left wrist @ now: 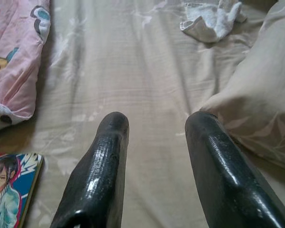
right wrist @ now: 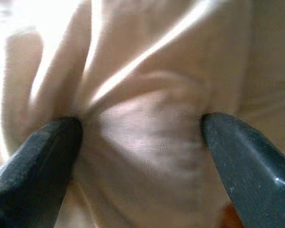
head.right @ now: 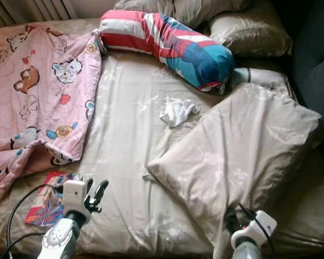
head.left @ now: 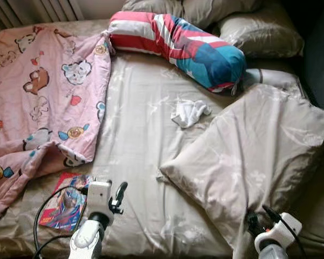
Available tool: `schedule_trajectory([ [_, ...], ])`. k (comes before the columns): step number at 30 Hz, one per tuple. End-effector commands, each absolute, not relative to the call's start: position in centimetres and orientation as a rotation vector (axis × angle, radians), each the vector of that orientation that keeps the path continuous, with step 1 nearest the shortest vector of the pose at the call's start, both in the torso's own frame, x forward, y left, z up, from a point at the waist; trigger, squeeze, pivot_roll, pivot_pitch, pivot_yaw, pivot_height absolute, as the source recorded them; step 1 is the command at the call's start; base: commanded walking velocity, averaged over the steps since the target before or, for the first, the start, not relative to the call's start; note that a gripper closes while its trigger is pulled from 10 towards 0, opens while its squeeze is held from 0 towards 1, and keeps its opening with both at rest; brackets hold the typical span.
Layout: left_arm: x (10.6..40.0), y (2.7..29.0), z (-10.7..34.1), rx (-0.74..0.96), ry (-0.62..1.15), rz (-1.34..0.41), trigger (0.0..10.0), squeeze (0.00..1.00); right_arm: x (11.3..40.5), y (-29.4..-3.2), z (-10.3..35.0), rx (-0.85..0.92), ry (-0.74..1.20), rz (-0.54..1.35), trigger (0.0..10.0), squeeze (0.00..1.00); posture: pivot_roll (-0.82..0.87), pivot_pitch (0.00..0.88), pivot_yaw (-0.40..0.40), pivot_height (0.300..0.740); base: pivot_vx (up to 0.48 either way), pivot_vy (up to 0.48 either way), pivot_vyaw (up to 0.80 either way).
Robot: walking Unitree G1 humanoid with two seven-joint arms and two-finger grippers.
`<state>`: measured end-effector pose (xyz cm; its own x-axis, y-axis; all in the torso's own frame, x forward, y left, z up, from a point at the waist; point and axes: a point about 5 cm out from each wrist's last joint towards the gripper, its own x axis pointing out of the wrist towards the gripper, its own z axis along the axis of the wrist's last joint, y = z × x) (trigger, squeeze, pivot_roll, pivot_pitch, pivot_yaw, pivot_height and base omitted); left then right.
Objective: Clean up the room
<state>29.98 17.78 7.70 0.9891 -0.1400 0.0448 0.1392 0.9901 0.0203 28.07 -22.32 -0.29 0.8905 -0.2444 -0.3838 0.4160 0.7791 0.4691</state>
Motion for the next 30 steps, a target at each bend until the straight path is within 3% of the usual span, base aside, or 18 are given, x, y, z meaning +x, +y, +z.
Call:
schedule_trajectory([
  [1, 29.2, 18.2, 6.8, 0.013, -0.005, -0.131, 10.0, 0.0, 27.6, -21.5, -0.8, 0.611, 0.319, -0.336, 10.0, 0.0, 0.1, 0.452, 0.084, 0.74, 0.0, 0.0, 0.0],
  [6, 28.9, 18.3, 7.1, 0.012, 0.001, -0.133, 10.0, 0.0, 27.8, -20.9, -0.9, 0.618, 0.345, -0.309, 10.0, 0.0, 0.09, 0.453, 0.086, 0.74, 0.0, 0.0, 0.0],
  [11, 28.5, 18.2, 6.8, 0.008, 0.022, -0.137, 10.0, 0.0, 25.5, -20.8, -3.4, 0.567, 0.525, -0.383, 10.0, 0.0, 0.1, 0.453, 0.082, 0.74, 0.0, 0.0, 0.0],
  [16, 28.3, 18.1, 7.0, 0.006, 0.029, -0.138, 10.0, 0.0, 24.5, -20.2, -4.3, 0.565, 0.579, -0.361, 10.0, 0.0, 0.1, 0.454, 0.083, 0.74, 0.0, 0.0, 0.0],
  [18, 28.3, 18.1, 7.1, 0.006, 0.03, -0.137, 10.0, 0.0, 24.3, -19.8, -4.5, 0.569, 0.591, -0.342, 0.0, 0.0, 0.1, 0.454, 0.083, 0.74, 0.0, 0.0, 0.0],
  [30, 28.4, 18.1, 7.3, 0.015, 0.041, -0.145, 10.0, 0.0, 24.8, -19.4, -4.2, 0.578, 0.577, -0.32, 0.0, 0.0, 0.11, 0.451, 0.082, 0.74, 0.0, 0.0, 0.0],
])
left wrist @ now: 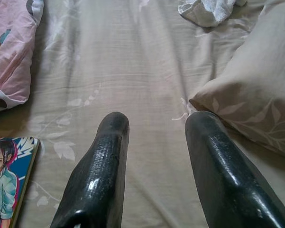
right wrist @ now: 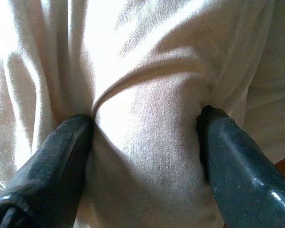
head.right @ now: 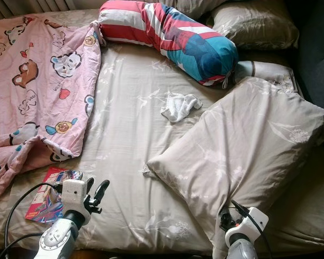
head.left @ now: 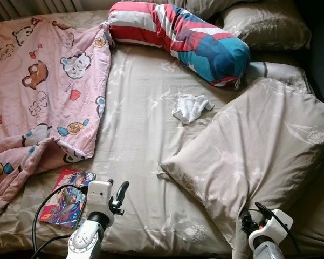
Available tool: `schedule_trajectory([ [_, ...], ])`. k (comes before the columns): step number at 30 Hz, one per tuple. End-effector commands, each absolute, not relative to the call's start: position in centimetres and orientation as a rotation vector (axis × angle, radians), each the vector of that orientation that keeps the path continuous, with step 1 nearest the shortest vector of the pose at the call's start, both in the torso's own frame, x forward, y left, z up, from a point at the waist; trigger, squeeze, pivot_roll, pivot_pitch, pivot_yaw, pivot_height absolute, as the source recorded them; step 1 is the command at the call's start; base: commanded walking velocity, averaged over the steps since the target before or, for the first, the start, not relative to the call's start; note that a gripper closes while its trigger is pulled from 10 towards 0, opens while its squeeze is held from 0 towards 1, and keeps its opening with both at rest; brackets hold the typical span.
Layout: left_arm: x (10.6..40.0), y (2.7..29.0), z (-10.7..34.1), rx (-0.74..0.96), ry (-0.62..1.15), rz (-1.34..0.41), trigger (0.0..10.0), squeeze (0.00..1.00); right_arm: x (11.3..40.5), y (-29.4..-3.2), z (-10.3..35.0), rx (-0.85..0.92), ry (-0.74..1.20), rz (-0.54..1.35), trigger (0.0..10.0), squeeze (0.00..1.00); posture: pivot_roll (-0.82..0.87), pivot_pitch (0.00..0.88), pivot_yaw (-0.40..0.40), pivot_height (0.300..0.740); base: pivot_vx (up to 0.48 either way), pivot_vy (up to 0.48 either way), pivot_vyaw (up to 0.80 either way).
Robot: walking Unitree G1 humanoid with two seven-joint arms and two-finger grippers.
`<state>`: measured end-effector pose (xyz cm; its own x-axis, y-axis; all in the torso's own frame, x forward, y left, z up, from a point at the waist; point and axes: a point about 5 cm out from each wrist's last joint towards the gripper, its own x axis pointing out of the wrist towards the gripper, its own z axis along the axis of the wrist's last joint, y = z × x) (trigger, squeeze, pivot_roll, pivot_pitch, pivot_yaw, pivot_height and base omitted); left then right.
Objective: Clean up the room
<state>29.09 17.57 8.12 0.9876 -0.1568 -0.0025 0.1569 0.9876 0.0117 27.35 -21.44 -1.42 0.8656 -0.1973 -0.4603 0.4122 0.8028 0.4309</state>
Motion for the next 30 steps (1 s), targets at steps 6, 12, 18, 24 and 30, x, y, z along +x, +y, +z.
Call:
schedule_trajectory([
  [6, 28.3, 18.0, 7.3, 0.014, 0.048, -0.145, 10.0, 0.0, 24.5, -19.3, -4.4, 0.56, 0.584, -0.32, 0.0, 0.0, 0.1, 0.446, 0.083, 0.74, 0.0, 0.0, 0.0],
  [12, 28.4, 17.9, 7.2, 0.015, 0.051, -0.147, 10.0, 0.0, 24.4, -19.4, -4.4, 0.514, 0.588, -0.32, 0.0, 0.0, 0.1, 0.433, 0.082, 0.74, 0.0, 0.0, 0.0],
  [18, 28.7, 18.0, 7.2, 0.015, 0.054, -0.143, 10.0, 0.0, 24.7, -19.7, -4.1, 0.492, 0.576, -0.335, 0.0, 0.0, 0.09, 0.413, 0.081, 0.74, 0.0, 0.0, 0.0],
  [24, 28.9, 17.9, 6.9, 0.014, 0.063, -0.143, 10.0, 0.0, 25.0, -19.9, -3.9, 0.481, 0.566, -0.348, 0.0, 0.0, 0.07, 0.392, 0.075, 0.74, 0.0, 0.0, 0.0],
  [30, 29.3, 17.8, 6.4, 0.009, 0.081, -0.137, 10.0, 0.0, 25.5, -20.7, -3.3, 0.461, 0.522, -0.383, 0.0, 0.0, 0.05, 0.343, 0.065, 0.74, 0.0, 0.0, 0.0],
])
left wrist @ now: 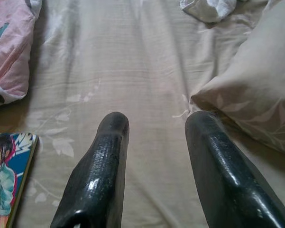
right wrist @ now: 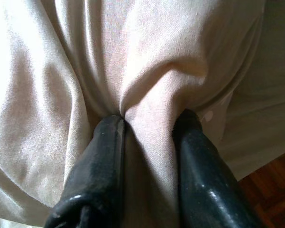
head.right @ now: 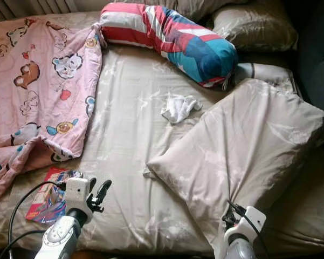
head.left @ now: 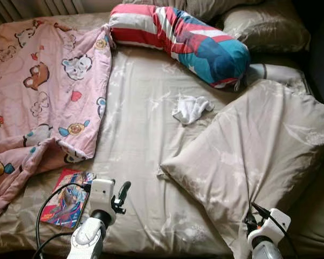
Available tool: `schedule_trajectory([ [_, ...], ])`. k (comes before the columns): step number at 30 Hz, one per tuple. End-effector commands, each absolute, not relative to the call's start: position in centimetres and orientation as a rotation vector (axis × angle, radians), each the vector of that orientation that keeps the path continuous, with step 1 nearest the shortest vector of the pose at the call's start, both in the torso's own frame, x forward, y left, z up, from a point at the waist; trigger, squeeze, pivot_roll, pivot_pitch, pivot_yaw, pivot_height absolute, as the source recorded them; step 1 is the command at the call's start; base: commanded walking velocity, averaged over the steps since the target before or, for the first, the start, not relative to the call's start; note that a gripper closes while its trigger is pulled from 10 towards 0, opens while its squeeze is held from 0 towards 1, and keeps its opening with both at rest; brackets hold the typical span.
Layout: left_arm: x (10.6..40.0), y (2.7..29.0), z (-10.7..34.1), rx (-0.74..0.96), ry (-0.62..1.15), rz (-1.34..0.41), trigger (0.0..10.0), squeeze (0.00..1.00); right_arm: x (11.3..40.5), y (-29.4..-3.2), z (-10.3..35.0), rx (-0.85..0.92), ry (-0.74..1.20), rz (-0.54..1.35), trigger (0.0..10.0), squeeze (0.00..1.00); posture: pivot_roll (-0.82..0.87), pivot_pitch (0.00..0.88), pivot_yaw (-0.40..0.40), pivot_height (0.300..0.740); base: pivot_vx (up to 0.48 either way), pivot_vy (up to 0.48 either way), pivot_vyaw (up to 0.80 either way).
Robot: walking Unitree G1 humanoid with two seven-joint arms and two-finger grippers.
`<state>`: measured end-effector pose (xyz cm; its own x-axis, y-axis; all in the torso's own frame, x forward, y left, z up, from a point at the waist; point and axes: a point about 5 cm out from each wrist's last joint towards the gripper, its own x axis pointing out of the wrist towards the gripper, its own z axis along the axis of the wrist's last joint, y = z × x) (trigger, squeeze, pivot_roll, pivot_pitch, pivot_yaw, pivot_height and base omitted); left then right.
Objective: Clean up the room
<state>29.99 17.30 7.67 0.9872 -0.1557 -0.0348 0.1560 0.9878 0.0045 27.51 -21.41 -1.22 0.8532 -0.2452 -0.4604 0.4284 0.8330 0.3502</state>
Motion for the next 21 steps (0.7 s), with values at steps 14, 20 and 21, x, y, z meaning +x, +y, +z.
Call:
schedule_trajectory([
  [14, 29.8, 18.4, 5.6, 0.017, 0.107, -0.123, 10.0, 0.0, 26.4, -28.9, 1.0, 0.195, 0.344, -0.661, 0.0, 0.0, 0.0, 0.28, 0.067, 0.74, 0.0, 0.0, 0.0],
  [20, 30.0, 18.2, 5.6, 0.015, 0.109, -0.13, 10.0, 0.0, 28.3, -33.0, 6.3, -0.007, 0.187, -0.724, 0.0, 0.0, -0.02, 0.271, 0.068, 0.74, 0.0, 0.0, 0.0],
  [21, 30.0, 18.2, 5.5, 0.015, 0.108, -0.131, 10.0, 0.0, 28.4, -33.3, 6.7, -0.003, 0.169, -0.733, 0.0, 0.0, -0.02, 0.271, 0.068, 0.74, 0.0, 0.0, 0.0],
])
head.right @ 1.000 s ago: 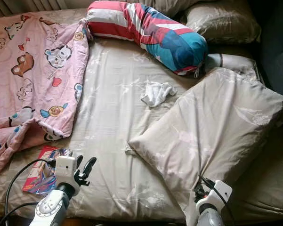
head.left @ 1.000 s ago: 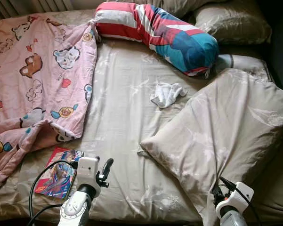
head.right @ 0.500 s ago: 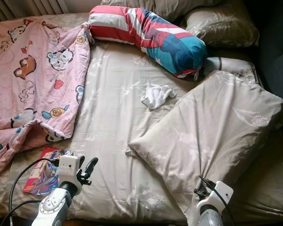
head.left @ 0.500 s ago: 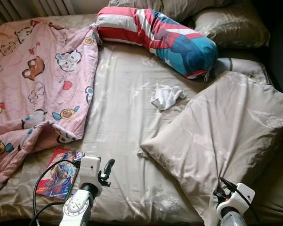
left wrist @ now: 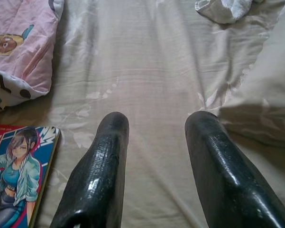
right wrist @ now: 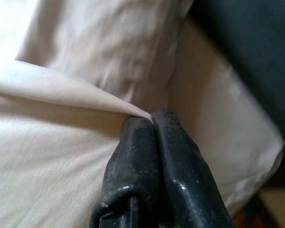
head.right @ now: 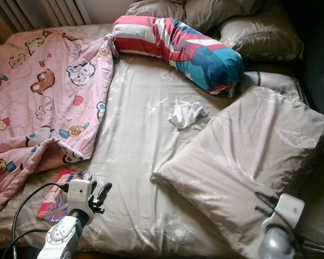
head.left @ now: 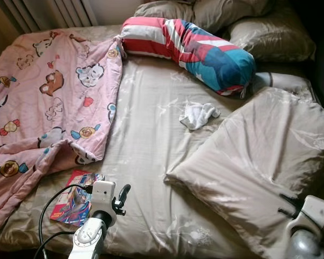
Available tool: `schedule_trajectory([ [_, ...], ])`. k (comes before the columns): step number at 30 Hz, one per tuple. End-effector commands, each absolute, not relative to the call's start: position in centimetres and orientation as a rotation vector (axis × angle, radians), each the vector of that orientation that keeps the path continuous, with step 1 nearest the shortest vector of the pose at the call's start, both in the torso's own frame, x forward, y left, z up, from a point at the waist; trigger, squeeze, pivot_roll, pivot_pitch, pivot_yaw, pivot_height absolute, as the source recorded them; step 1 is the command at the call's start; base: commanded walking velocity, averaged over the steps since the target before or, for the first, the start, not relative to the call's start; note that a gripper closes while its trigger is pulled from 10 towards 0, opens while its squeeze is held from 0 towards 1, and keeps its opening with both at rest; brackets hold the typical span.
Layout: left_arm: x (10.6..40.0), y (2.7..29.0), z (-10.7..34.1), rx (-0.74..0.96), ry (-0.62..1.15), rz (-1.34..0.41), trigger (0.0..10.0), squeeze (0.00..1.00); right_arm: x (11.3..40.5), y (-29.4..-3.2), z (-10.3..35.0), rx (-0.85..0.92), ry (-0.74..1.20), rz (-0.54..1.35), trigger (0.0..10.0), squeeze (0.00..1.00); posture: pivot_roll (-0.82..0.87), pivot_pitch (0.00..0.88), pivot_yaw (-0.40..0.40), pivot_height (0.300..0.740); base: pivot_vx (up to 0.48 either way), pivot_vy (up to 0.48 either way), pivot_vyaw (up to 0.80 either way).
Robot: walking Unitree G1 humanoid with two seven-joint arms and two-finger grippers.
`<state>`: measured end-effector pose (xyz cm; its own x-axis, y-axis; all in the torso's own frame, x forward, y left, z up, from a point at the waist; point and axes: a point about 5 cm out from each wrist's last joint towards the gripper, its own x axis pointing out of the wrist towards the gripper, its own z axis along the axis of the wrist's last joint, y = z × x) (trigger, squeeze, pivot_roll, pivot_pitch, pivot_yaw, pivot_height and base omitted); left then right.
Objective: Clean up the room
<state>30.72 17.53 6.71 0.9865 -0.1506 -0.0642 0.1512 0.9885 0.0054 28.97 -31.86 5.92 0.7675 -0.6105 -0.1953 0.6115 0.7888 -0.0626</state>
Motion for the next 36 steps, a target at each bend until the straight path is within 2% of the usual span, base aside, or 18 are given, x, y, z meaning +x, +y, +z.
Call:
schedule_trajectory([
  [1, 30.1, 18.2, 5.5, 0.015, 0.109, -0.132, 10.0, 0.0, 28.5, -33.5, 7.0, -0.002, 0.157, -0.744, 0.0, 0.0, -0.03, 0.268, 0.07, 0.74, 0.0, 0.0, 0.0],
  [3, 30.1, 18.2, 5.5, 0.015, 0.108, -0.133, 10.0, 0.0, 28.6, -34.6, 8.3, -0.032, 0.123, -0.78, 0.0, 0.0, -0.03, 0.267, 0.07, 0.74, 0.0, 0.0, 0.0],
  [4, 30.2, 18.1, 5.6, 0.013, 0.105, -0.135, 10.0, 0.0, 28.5, -36.3, 10.4, -0.09, 0.075, -0.851, 0.0, 0.0, -0.03, 0.267, 0.074, 0.74, 0.0, 0.0, 0.0],
  [6, 30.4, 18.1, 5.6, 0.013, 0.103, -0.138, 10.0, 0.0, 28.0, -38.2, 12.5, -0.124, 0.018, -0.933, 0.0, 0.0, -0.04, 0.265, 0.075, 0.74, 0.0, 0.0, 0.0],
  [13, 30.6, 18.0, 5.7, 0.011, 0.101, -0.142, 10.0, 0.0, 26.4, -40.8, 16.4, -0.279, -0.107, -1.137, 0.0, 0.0, -0.04, 0.265, 0.082, 0.74, 0.0, 0.0, 0.0],
  [15, 30.7, 18.1, 5.7, 0.011, 0.098, -0.144, 10.0, 0.0, 25.4, -41.8, 18.1, -0.314, -0.167, -1.269, 0.0, 0.0, -0.04, 0.266, 0.087, 0.74, 0.0, 0.0, 0.0],
  [19, 30.7, 18.1, 5.6, 0.013, 0.099, -0.145, 10.0, 0.0, 24.8, -42.2, 19.1, -0.362, -0.191, -1.349, 0.0, 0.0, -0.04, 0.269, 0.089, 0.74, 0.0, 0.0, 0.0],
  [20, 30.7, 18.1, 5.6, 0.014, 0.1, -0.146, 10.0, 0.0, 24.8, -42.3, 19.1, -0.363, -0.186, -1.357, 1.6, 0.0, -0.04, 0.269, 0.089, 0.74, 0.0, 0.0, 0.0],
  [21, 30.7, 18.1, 5.6, 0.014, 0.1, -0.146, 10.0, 0.0, 24.7, -42.3, 18.9, -0.365, -0.176, -1.369, 1.6, 0.0, -0.04, 0.269, 0.089, 0.74, 0.0, 0.0, 0.0],
  [22, 30.7, 18.1, 5.6, 0.015, 0.1, -0.147, 10.0, 0.0, 24.5, -42.3, 18.9, -0.405, -0.17, -1.38, 6.2, 0.0, -0.04, 0.269, 0.089, 0.74, 0.0, 0.0, 0.0],
  [23, 30.7, 18.1, 5.6, 0.015, 0.099, -0.147, 10.0, 0.0, 24.5, -42.2, 18.7, -0.411, -0.157, -1.384, 10.0, 0.0, -0.04, 0.271, 0.093, 0.74, 0.0, 0.0, 0.0],
  [25, 30.6, 18.1, 5.5, 0.014, 0.099, -0.149, 10.0, 0.0, 24.7, -41.8, 18.2, -0.415, -0.138, -1.369, 10.0, 0.0, -0.04, 0.271, 0.094, 0.74, 0.0, 0.0, 0.0],
  [27, 30.6, 18.0, 5.4, 0.014, 0.104, -0.156, 10.0, 0.0, 26.0, -40.7, 17.0, -0.376, -0.097, -1.245, 10.0, 0.0, -0.04, 0.271, 0.095, 0.74, 0.0, 0.0, 0.0],
  [30, 30.5, 17.9, 5.2, 0.015, 0.113, -0.162, 10.0, 0.0, 28.3, -37.8, 14.0, -0.145, -0.039, -1.003, 10.0, 0.0, -0.04, 0.271, 0.094, 0.74, 0.0, 0.0, 0.0],
  [32, 30.5, 17.9, 5.1, 0.014, 0.115, -0.163, 10.0, 0.0, 28.8, -36.9, 13.4, -0.096, -0.024, -0.946, 10.0, 0.0, -0.04, 0.271, 0.094, 0.74, 0.0, 0.0, 0.0],
  [33, 30.5, 17.8, 5.0, 0.014, 0.121, -0.168, 10.0, 0.0, 29.5, -34.7, 11.1, -0.013, 0.059, -0.83, 10.0, 0.0, -0.04, 0.272, 0.094, 0.74, 0.0, 0.0, 0.0],
  [36, 30.5, 17.7, 4.9, 0.014, 0.126, -0.17, 10.0, 0.0, 29.7, -32.0, 8.6, 0.087, 0.127, -0.734, 10.0, 0.0, -0.04, 0.271, 0.092, 0.74, 0.0, 0.0, 0.0],
])
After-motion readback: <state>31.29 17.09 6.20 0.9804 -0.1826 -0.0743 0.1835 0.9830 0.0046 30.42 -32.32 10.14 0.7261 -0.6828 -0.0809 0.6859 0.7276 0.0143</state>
